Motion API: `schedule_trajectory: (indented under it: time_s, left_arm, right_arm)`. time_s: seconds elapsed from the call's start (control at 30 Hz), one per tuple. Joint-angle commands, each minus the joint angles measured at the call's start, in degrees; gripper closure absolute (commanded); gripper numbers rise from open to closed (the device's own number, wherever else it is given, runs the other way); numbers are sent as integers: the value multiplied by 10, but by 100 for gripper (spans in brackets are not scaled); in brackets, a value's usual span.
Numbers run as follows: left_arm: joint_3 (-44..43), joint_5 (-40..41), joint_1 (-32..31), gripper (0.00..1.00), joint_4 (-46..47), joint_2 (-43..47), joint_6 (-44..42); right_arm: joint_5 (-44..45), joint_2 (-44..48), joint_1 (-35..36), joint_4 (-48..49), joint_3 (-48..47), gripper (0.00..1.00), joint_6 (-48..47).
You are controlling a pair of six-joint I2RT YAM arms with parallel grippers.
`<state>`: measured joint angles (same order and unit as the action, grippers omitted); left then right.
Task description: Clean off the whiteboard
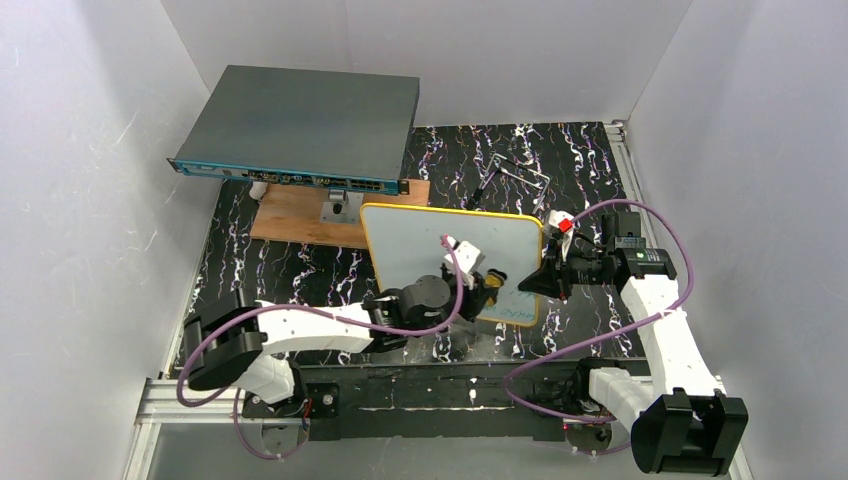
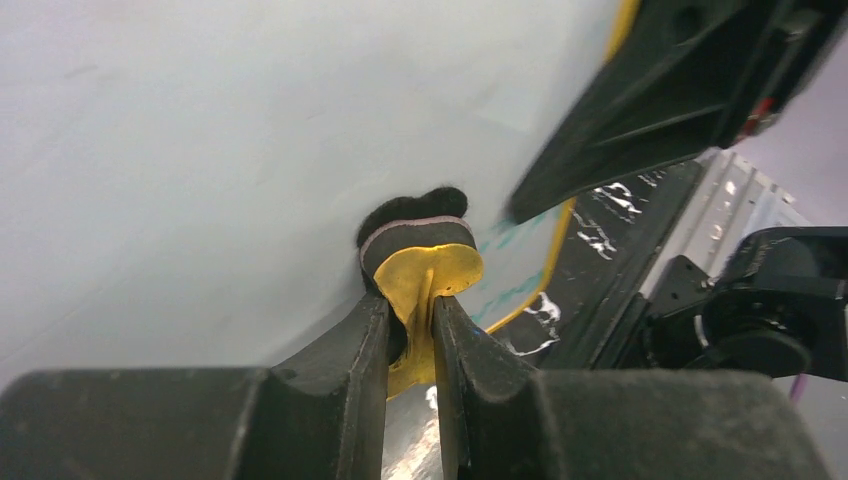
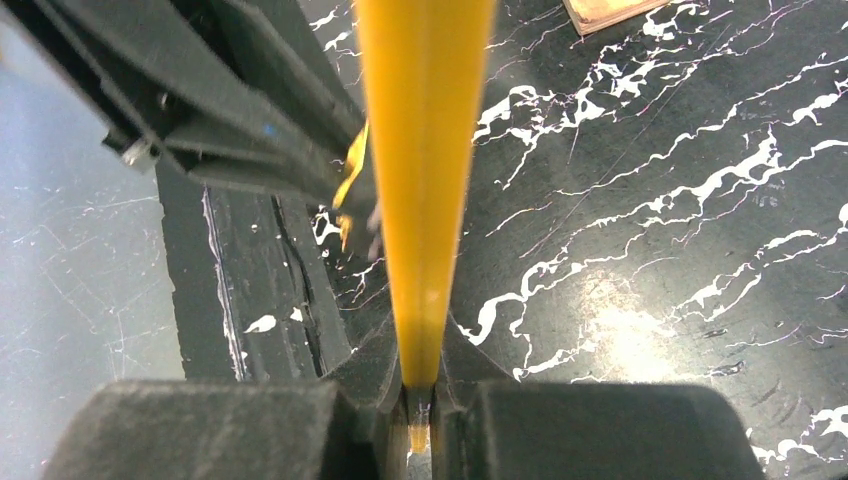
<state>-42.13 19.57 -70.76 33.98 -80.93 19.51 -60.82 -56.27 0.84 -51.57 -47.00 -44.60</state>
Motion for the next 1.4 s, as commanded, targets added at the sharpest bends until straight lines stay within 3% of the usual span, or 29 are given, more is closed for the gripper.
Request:
schedule_trajectory:
  time_s: [0.0,0.2,0.37,0.7,0.93,1.17,1.37]
  left_arm:
    - [-76,8,-16,100,-10,-52,-28]
    - [-96,47,-28,100,-46,-61,-41]
    - [-65,97,-15,100,-67,-17,-47]
    - [11,108,32,100,-92,75,-6]
    - [-32,33,23,100,-68,23,-32]
    - [-115,30,-25,100,-92,-59,-79]
    - [-75,75,-21,100,-83,-2,-79]
  right_arm:
    - [41,1,13,-43,6,99,-15]
    - [41,1,12,-44,5,99,-15]
    - [41,1,12,-44,5,99,-15]
    - [41,1,12,-43,6,99,-15]
    - [42,-1,12,-43,7,99,-14]
    - [44,0,12,-42,7,99,-14]
    - [43,-1,13,-42,6,99,-14]
